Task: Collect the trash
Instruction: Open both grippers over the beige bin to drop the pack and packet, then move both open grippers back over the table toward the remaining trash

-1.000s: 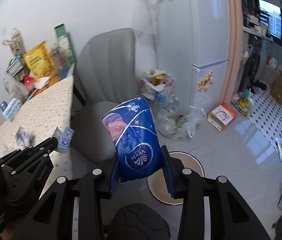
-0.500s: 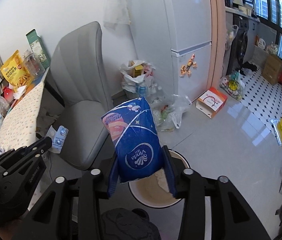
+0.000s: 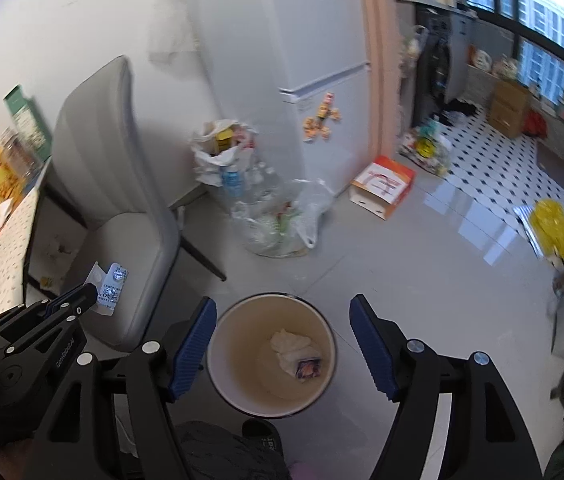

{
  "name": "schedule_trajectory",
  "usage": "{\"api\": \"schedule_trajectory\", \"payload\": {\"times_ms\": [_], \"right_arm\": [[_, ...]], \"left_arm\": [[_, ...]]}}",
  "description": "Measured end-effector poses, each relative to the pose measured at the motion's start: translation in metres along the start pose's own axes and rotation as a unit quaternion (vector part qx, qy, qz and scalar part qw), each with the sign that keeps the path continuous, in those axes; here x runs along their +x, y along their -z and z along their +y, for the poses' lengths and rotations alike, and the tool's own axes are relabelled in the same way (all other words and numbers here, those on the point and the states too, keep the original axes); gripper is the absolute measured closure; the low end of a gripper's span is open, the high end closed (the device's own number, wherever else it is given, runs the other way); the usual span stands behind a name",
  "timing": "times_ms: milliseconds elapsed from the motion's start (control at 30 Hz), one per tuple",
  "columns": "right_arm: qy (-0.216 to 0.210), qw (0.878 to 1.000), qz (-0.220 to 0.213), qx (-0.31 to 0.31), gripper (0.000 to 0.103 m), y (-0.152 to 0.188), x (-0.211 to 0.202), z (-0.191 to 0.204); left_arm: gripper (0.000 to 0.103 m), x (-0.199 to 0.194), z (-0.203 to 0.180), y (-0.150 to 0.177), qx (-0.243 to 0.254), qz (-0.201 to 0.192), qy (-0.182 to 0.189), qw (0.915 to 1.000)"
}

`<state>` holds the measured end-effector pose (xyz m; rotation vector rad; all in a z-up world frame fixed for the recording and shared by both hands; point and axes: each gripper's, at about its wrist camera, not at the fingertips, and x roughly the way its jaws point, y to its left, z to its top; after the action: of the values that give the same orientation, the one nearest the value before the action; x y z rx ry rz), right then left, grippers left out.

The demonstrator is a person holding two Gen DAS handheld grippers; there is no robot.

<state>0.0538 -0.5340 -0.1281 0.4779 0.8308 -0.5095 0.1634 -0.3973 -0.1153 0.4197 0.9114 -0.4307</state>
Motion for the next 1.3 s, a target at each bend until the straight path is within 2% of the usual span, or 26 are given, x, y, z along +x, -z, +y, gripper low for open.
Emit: {"api": "schedule_trajectory", "payload": {"times_ms": [200,233,300,333,367,500,567,733,867,933,1067,1133,1300], "right_arm": [[0.025,0.999,-0.007,0.029,0.035,0.006,-0.007,-0.035],[0.029,0.999,-0.009,0.033,0.034,0.007,-0.008,-0.04],[0.031,0.999,-0.007,0.042,0.034,0.009,-0.009,-0.046],[0.03,0.999,-0.006,0.044,0.034,0.01,-0.009,-0.048],[0.031,0.999,-0.006,0.042,0.034,0.01,-0.009,-0.049],[0.027,0.999,-0.013,0.043,0.033,0.01,-0.017,-0.048],[0.023,0.999,-0.016,0.04,0.033,0.01,-0.019,-0.047],[0.015,0.999,-0.022,0.03,0.032,0.008,-0.026,-0.037],[0.015,0.999,-0.033,0.018,0.024,0.007,-0.036,-0.023],[0.01,0.999,-0.036,0.013,0.02,0.006,-0.039,-0.015],[-0.009,0.999,-0.048,-0.011,0.014,0.006,-0.052,0.017],[-0.018,0.998,-0.057,-0.026,0.008,0.008,-0.06,0.033],[-0.037,0.996,-0.061,-0.059,0.008,0.017,-0.072,0.071]], "left_arm": [[0.097,0.005,-0.026,-0.001,0.02,0.0,0.027,0.9994],[0.094,0.005,-0.028,-0.001,0.02,0.002,0.034,0.9992],[0.076,0.005,-0.029,-0.001,0.019,0.005,0.046,0.9988],[0.059,0.004,-0.029,-0.001,0.018,0.003,0.051,0.9985],[0.051,0.001,-0.03,-0.001,0.017,-0.004,0.05,0.9986],[0.045,-0.006,-0.025,-0.004,0.011,-0.012,0.048,0.9987],[0.038,-0.012,-0.022,-0.005,0.009,-0.02,0.042,0.9989],[0.035,-0.024,-0.004,-0.001,-0.003,-0.031,0.029,0.9991],[0.025,-0.04,0.014,0.002,-0.014,-0.045,0.016,0.9988],[0.018,-0.049,0.026,0.003,-0.022,-0.055,0.009,0.9982],[0.011,-0.067,0.056,0.007,-0.044,-0.072,-0.011,0.9964],[0.01,-0.077,0.075,0.012,-0.062,-0.08,-0.021,0.9946],[0.009,-0.097,0.114,0.029,-0.099,-0.091,-0.037,0.9903]]}}
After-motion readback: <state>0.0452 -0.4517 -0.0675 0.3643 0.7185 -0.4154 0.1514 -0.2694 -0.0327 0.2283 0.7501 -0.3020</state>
